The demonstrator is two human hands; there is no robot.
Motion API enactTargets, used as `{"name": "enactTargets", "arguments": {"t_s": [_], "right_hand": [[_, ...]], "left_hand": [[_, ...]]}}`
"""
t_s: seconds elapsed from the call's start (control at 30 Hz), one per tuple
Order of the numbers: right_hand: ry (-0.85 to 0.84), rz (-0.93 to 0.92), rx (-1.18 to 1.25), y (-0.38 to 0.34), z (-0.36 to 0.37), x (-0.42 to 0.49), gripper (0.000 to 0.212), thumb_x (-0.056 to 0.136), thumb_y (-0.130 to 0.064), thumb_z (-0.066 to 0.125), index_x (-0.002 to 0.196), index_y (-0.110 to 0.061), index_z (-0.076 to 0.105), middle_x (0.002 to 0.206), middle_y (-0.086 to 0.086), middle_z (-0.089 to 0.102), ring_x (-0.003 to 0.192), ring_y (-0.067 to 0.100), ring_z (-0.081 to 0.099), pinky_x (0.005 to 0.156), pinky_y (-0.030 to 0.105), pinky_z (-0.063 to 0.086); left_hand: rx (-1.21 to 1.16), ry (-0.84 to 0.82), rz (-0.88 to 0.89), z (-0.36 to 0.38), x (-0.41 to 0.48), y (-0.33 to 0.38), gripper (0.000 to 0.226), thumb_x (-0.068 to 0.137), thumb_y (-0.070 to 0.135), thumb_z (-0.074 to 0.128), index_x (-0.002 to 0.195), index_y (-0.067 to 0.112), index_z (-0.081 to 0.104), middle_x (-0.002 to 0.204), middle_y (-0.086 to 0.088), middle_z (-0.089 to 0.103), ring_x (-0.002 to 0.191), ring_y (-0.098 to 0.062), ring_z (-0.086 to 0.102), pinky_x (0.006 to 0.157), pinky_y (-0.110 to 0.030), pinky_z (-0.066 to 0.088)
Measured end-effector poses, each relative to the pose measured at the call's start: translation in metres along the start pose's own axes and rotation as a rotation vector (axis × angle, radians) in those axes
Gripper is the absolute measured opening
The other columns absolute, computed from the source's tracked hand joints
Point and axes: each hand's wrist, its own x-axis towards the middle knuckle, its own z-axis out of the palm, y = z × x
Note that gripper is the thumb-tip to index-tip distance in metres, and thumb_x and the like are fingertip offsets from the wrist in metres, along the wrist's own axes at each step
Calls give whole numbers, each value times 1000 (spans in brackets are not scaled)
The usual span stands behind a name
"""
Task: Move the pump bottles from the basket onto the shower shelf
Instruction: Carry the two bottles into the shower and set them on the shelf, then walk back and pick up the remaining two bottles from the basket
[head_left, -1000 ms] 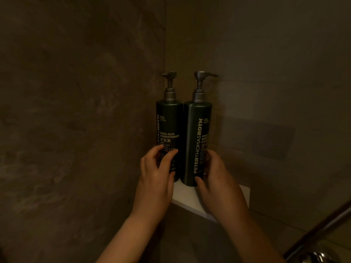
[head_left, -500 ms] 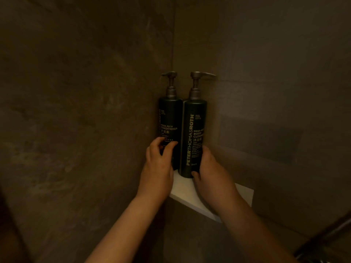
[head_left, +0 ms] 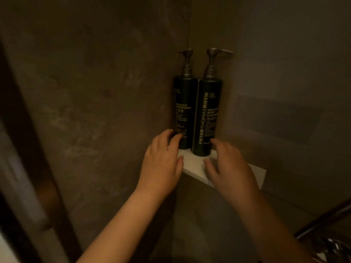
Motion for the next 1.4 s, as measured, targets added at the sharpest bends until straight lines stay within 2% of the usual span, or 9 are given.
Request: {"name": "enactTargets", "arguments": {"t_s": [0.1,0.23,0.37,0.53,0.73,0.93,1.03,1.23,1.4], "right_hand": [[1,-70,-5,-13,4,-32,45,88,-40,46,132,-31,41,128,-10,47,113,-6,30,90,19,30],[17,-125,2,-37,13,-57,38,91,-39,46,127,-28,48,125,-8,48,117,-4,29,98,21,27],[-17,-190,100,-75,24,-72,39,90,-37,47,127,-26,50,125,-7,48,121,4,37,100,25,31],[-95,-254,240,-131,36,-96,40,90,-38,44,127,-25,50,125,-9,48,119,3,40,95,12,30],[-129,-325,356,-212,54,-131,34,88,-33,48,121,-25,54,118,-14,49,112,-4,41,98,4,27],[-277,-377,426,-303,84,-166,40,87,-39,48,126,-27,50,126,-13,46,119,-5,33,100,11,26],[-365,-392,465,-344,102,-185,46,87,-43,47,130,-26,46,132,-11,43,124,0,33,102,20,27],[-453,-440,541,-412,136,-224,49,90,-40,52,133,-18,45,138,1,44,128,11,35,101,18,24],[-531,-532,567,-447,160,-234,52,89,-35,57,135,-14,44,136,4,48,128,15,41,101,17,26]], "left_hand": [[66,2,65,-30,-28,-4,52,85,28,61,133,14,47,132,-10,49,120,-25,46,97,-37,40],[110,-72,68,-62,-65,-18,49,86,36,54,131,17,50,126,-6,55,115,-21,50,95,-33,42],[140,-138,65,-90,-98,-36,44,88,41,48,126,20,54,125,-2,55,115,-18,51,93,-30,42],[158,-171,73,-123,-143,-58,41,86,39,50,122,20,57,121,-3,58,110,-18,54,88,-30,44],[144,-98,-84,-180,-203,-103,42,85,34,50,122,16,58,118,-4,60,110,-18,52,91,-33,41],[224,-77,-379,-240,-274,-163,46,85,35,49,127,18,53,118,-4,59,110,-19,49,91,-32,40],[288,-96,-500,-262,-315,-194,45,86,32,56,128,15,52,119,-7,58,111,-23,51,89,-35,41],[466,-54,-606,-307,-389,-238,41,89,29,53,124,9,57,114,-13,60,105,-30,55,85,-40,43],[475,-2,-720,-330,-415,-262,33,90,27,56,120,14,59,115,-8,61,103,-26,57,78,-36,47]]}}
